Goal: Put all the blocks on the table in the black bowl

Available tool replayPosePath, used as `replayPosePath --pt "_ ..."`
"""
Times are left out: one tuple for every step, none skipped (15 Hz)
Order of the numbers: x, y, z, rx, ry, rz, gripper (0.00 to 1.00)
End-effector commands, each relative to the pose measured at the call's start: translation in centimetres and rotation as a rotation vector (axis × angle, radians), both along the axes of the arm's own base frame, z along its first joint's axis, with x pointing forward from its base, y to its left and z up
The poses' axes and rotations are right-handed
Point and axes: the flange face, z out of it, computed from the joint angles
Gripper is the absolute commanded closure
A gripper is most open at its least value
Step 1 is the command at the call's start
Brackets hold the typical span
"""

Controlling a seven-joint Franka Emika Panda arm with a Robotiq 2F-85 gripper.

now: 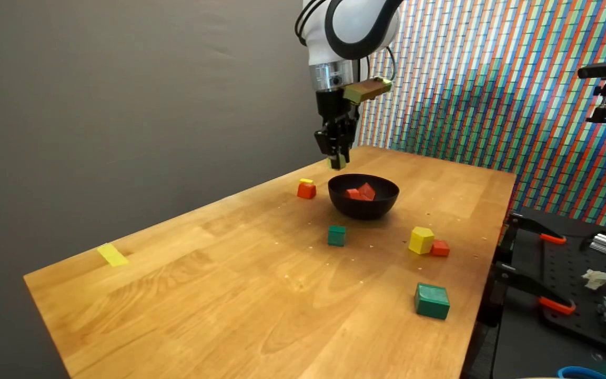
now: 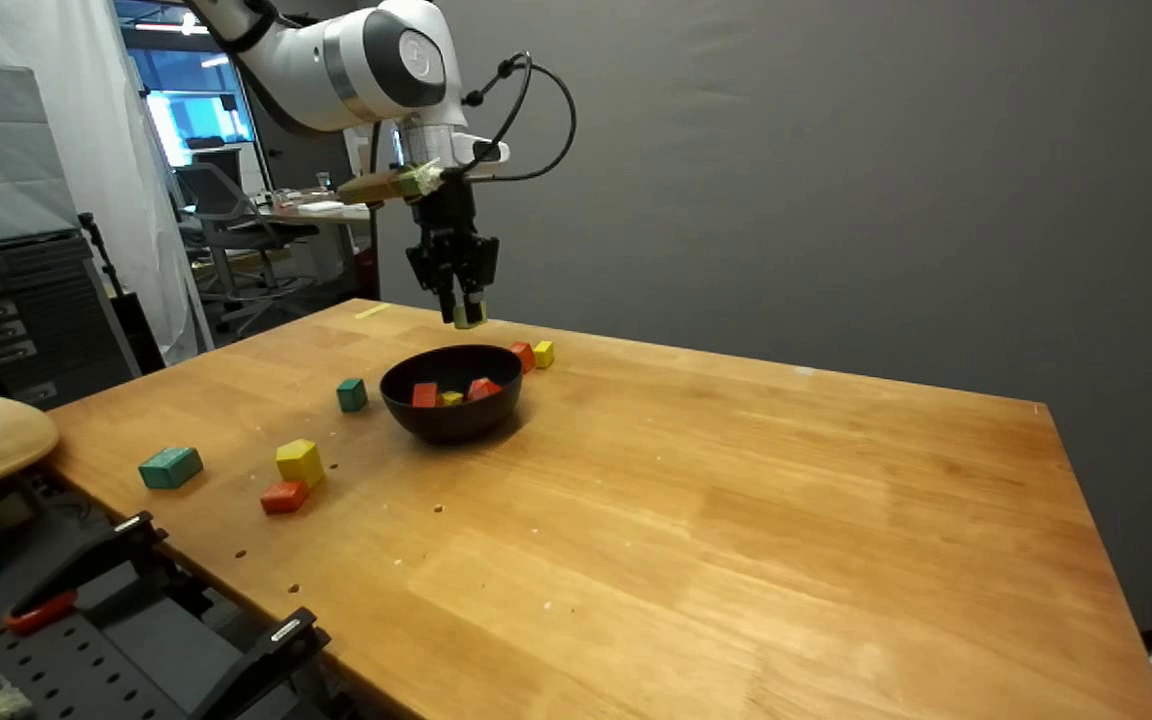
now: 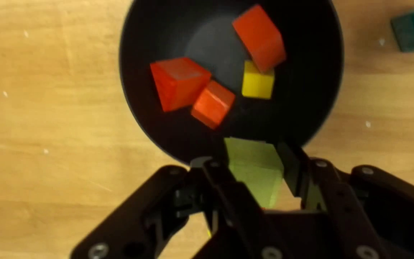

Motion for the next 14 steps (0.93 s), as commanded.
replayPosePath --pt "-6.7 -4.5 0.5 0.012 0.054 -0.046 0.83" --pt "-8.1 -5.7 0.2 0.021 0.056 -0.061 0.58" --pt "-9.1 -6.5 0.1 0.026 0.034 -0.069 0.34" --pt "-9.5 -7.1 0.1 0.042 -0.008 -0.085 0.33" --pt "-9.9 -7.6 0.3 0.064 -0.061 -0.099 0.31" --pt "-10.2 -7.9 0.6 0.080 -0.118 -0.087 0.24" --pt "-10.5 -8.2 0.9 0.095 -0.162 -0.084 0.16" --pt "-10.7 -8.5 1.2 0.109 -0.204 -0.090 0.08" --pt "-10.8 -8.7 1.5 0.122 -0.248 -0.093 0.00" --pt "-10.7 -8.6 2.0 0.134 -0.297 -0.086 0.00" --pt "-10.3 -8.3 2.5 0.146 -0.346 -0.056 0.00" --pt "-9.7 -7.7 2.9 0.144 -0.380 -0.005 0.00" --pt "-8.7 -6.9 2.8 0.133 -0.397 0.059 0.00" --pt "-7.9 -6.3 2.8 0.132 -0.412 0.110 0.00"
